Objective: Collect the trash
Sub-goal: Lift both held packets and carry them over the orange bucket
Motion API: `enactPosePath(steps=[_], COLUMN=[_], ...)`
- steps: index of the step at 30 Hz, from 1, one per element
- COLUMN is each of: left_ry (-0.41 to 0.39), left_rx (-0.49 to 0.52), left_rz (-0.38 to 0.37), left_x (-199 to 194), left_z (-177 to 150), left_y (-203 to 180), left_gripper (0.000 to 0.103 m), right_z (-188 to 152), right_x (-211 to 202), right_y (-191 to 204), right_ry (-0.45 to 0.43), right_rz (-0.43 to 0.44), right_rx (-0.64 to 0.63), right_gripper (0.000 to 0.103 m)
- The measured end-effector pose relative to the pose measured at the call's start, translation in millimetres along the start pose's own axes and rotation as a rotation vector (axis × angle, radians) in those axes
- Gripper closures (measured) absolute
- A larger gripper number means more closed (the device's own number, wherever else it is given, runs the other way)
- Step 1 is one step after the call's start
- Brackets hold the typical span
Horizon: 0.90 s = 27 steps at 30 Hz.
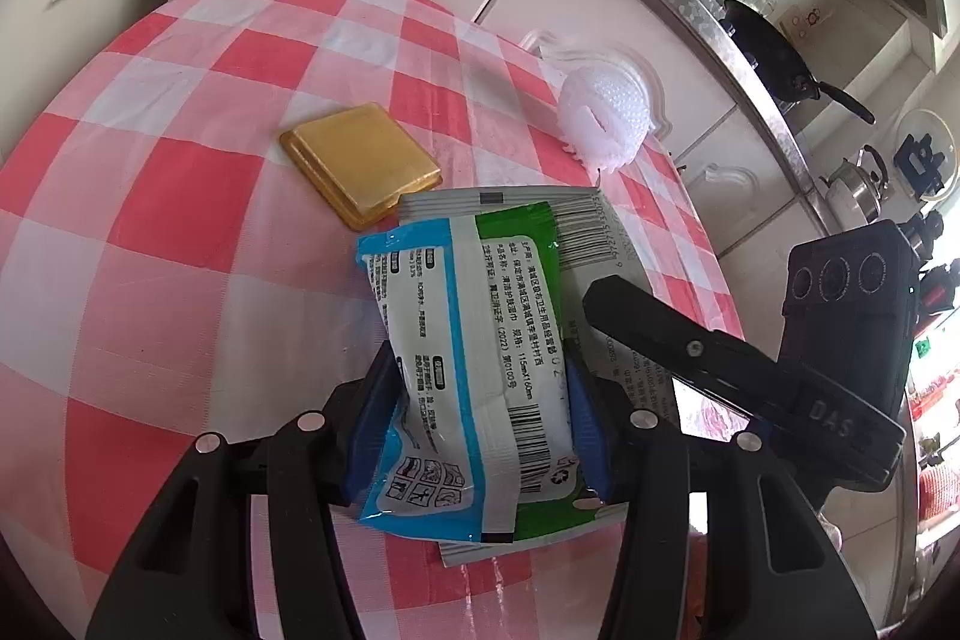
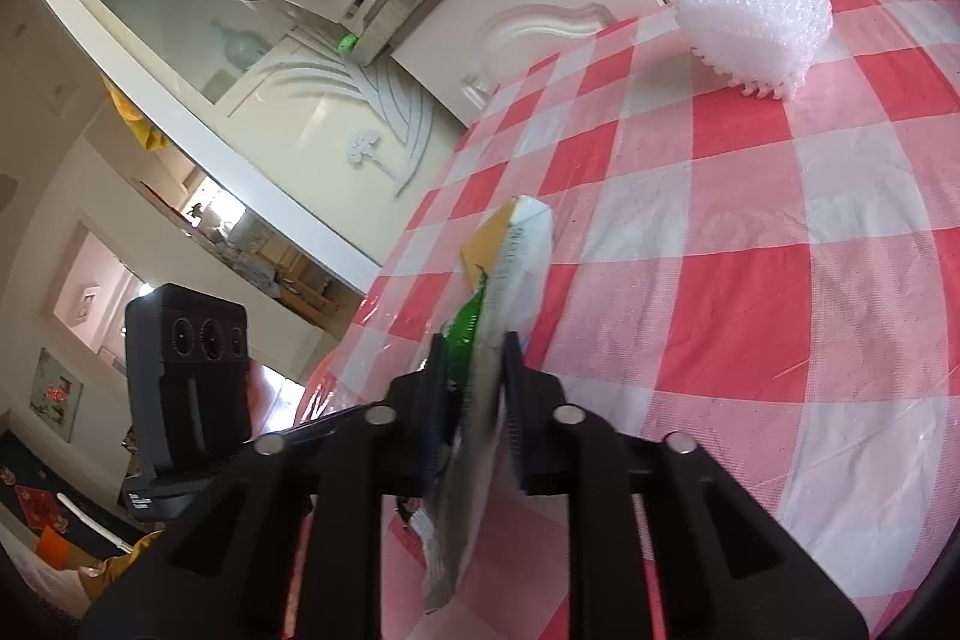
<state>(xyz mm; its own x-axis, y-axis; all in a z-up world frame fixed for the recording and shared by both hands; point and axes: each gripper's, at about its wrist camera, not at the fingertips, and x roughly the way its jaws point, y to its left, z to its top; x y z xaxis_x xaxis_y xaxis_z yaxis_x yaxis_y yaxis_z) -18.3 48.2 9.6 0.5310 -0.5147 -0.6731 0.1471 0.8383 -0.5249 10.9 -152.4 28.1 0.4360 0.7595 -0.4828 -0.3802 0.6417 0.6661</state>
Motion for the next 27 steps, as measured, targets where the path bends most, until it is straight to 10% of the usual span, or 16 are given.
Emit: enactPosePath(steps=[27], left_ry=[-0.122], left_rx=[-0.019], left_rz=[0.136], left_x=[-100.9], left_z=[-33.1], left_y=[56.5], left_gripper=[0.051], right_z=[-15.2], right_x=[-8.5], right_y=[83.7], right_ry=[-0.109], right_rz=[-0.208], right_rx=[-0.289], right_gripper=[0.094])
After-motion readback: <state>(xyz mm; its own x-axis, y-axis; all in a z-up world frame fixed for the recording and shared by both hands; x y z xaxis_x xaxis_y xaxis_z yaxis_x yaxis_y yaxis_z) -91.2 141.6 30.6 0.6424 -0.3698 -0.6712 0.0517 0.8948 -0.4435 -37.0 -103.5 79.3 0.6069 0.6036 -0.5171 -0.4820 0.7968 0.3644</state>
